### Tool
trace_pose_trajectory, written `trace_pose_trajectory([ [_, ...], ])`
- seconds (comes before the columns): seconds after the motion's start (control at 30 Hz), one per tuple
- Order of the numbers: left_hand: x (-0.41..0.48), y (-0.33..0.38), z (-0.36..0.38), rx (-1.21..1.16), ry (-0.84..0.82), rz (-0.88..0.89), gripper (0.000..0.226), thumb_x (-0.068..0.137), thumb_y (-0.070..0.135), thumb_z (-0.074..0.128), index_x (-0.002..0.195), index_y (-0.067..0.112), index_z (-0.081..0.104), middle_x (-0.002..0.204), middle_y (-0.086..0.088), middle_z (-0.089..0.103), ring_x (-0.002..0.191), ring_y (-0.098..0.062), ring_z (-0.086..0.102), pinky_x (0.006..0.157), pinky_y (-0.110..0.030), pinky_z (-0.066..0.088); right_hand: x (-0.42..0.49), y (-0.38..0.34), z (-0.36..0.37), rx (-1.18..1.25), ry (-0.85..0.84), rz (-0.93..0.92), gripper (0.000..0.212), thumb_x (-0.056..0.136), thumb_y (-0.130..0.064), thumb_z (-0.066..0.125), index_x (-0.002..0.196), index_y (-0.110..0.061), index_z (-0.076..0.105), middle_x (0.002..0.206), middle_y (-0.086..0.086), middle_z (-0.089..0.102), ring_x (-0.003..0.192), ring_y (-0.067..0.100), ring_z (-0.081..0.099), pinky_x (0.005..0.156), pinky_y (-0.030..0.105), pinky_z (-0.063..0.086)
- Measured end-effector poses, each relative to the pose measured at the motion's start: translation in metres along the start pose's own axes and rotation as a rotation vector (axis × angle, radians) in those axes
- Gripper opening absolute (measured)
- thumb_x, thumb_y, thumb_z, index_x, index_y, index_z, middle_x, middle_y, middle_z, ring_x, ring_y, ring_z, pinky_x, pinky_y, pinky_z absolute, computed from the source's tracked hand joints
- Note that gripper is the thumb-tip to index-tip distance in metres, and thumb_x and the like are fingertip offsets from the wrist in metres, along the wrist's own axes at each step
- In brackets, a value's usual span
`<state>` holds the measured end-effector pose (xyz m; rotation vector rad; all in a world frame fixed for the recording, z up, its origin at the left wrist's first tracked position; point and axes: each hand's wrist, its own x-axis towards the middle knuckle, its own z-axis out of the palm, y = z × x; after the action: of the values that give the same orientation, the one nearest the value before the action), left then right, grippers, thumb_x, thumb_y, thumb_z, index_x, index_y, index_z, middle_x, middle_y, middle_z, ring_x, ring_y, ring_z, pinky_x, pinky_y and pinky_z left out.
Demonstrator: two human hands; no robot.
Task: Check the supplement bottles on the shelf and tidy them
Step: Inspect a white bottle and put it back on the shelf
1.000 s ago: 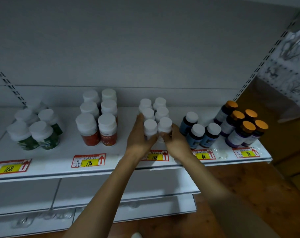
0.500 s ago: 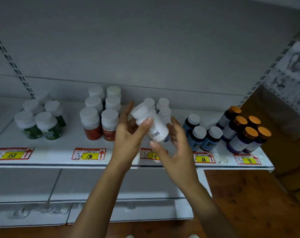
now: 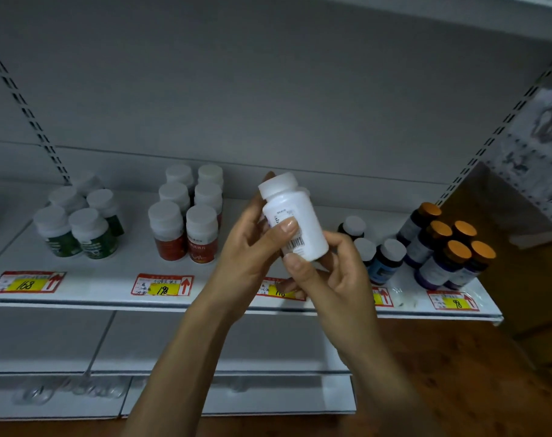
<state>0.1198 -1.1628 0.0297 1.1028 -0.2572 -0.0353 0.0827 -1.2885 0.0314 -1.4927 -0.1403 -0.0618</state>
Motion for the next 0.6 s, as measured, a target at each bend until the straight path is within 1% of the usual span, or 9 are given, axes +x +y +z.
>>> trace_pose_trajectory([
  [0.07, -0.001, -0.001, 0.000, 0.011, -0.041, 0.002, 0.081, 0.073, 0.032, 0.066, 0.146, 0.016, 0.034, 0.127, -0.010, 0.062, 0.114, -0.031, 0.060, 0.085, -0.040, 0.054, -0.002, -0.002, 0.000, 0.068, -0.067, 0.094, 0.047, 0.074, -0.032, 0.072, 0.113, -0.015, 0.053, 0.100, 0.006, 0.070, 0.064, 0.020, 0.070, 0.058, 0.020, 0.052],
  [0.1, -0.001, -0.002, -0.002, 0.014, -0.062, 0.010, 0.083, 0.074, 0.031, 0.066, 0.148, 0.020, 0.031, 0.128, -0.008, 0.062, 0.118, -0.031, 0.058, 0.087, -0.040, 0.054, -0.003, -0.001, 0.000, 0.085, -0.091, 0.119, 0.048, 0.076, -0.036, 0.073, 0.115, -0.017, 0.053, 0.098, 0.006, 0.071, 0.064, 0.022, 0.070, 0.058, 0.021, 0.052],
  [0.2, 0.000, 0.000, -0.006, -0.038, -0.126, 0.006, 0.077, 0.080, 0.025, 0.063, 0.149, 0.030, 0.029, 0.129, -0.007, 0.062, 0.114, -0.027, 0.061, 0.085, -0.035, 0.054, -0.002, 0.001, -0.002, 0.212, -0.136, 0.172, 0.053, 0.075, -0.052, 0.073, 0.115, -0.021, 0.058, 0.097, 0.007, 0.073, 0.062, 0.023, 0.070, 0.057, 0.024, 0.051],
  [0.27, -0.001, 0.002, -0.008, -0.075, -0.117, -0.033, 0.069, 0.085, 0.017, 0.059, 0.147, 0.030, 0.032, 0.117, -0.004, 0.068, 0.099, -0.024, 0.065, 0.074, -0.030, 0.056, 0.001, -0.001, -0.004, 0.354, -0.196, 0.211, 0.057, 0.070, -0.063, 0.070, 0.108, -0.022, 0.067, 0.093, 0.012, 0.073, 0.059, 0.022, 0.068, 0.055, 0.024, 0.049],
  [0.33, -0.004, 0.003, -0.007, -0.093, -0.114, -0.059, 0.060, 0.085, 0.017, 0.060, 0.141, 0.028, 0.041, 0.104, -0.004, 0.068, 0.076, -0.026, 0.059, 0.058, -0.023, 0.050, 0.003, -0.004, -0.005, 0.464, -0.253, 0.261, 0.050, 0.077, -0.063, 0.057, 0.102, -0.023, 0.073, 0.085, 0.014, 0.073, 0.055, 0.022, 0.066, 0.053, 0.025, 0.049],
  [0.43, -0.006, 0.001, -0.006, -0.089, -0.157, -0.103, 0.041, 0.077, 0.034, 0.071, 0.115, 0.021, 0.062, 0.097, -0.010, 0.067, 0.047, -0.016, 0.043, 0.043, -0.024, 0.039, 0.005, -0.002, -0.003, 0.557, -0.305, 0.318, 0.051, 0.081, -0.057, 0.045, 0.101, -0.020, 0.073, 0.079, 0.016, 0.071, 0.052, 0.023, 0.065, 0.052, 0.026, 0.047],
  [0.5, -0.005, 0.003, -0.006, -0.068, -0.121, -0.113, 0.042, 0.072, 0.041, 0.077, 0.106, 0.019, 0.067, 0.098, -0.011, 0.070, 0.055, -0.023, 0.054, 0.047, -0.030, 0.047, 0.006, -0.002, 0.000, 0.452, -0.291, 0.362, 0.059, 0.078, -0.064, 0.044, 0.097, -0.016, 0.073, 0.075, 0.016, 0.070, 0.051, 0.024, 0.065, 0.049, 0.025, 0.045],
  [0.53, -0.003, 0.005, -0.007, -0.052, -0.084, -0.097, 0.051, 0.067, 0.045, 0.081, 0.107, 0.017, 0.066, 0.099, -0.011, 0.071, 0.068, -0.028, 0.063, 0.057, -0.034, 0.054, 0.006, -0.004, 0.003, 0.316, -0.256, 0.374, 0.066, 0.078, -0.070, 0.042, 0.095, -0.013, 0.072, 0.073, 0.015, 0.070, 0.053, 0.024, 0.066, 0.048, 0.024, 0.043],
  [0.6, 0.001, 0.008, -0.013, -0.019, -0.024, -0.041, 0.068, 0.060, 0.049, 0.084, 0.114, 0.014, 0.063, 0.103, -0.009, 0.072, 0.089, -0.022, 0.069, 0.076, -0.032, 0.057, 0.008, -0.001, 0.005, 0.048, -0.104, 0.319, 0.072, 0.079, -0.076, 0.041, 0.093, -0.010, 0.068, 0.070, 0.012, 0.070, 0.056, 0.020, 0.067, 0.048, 0.020, 0.043],
])
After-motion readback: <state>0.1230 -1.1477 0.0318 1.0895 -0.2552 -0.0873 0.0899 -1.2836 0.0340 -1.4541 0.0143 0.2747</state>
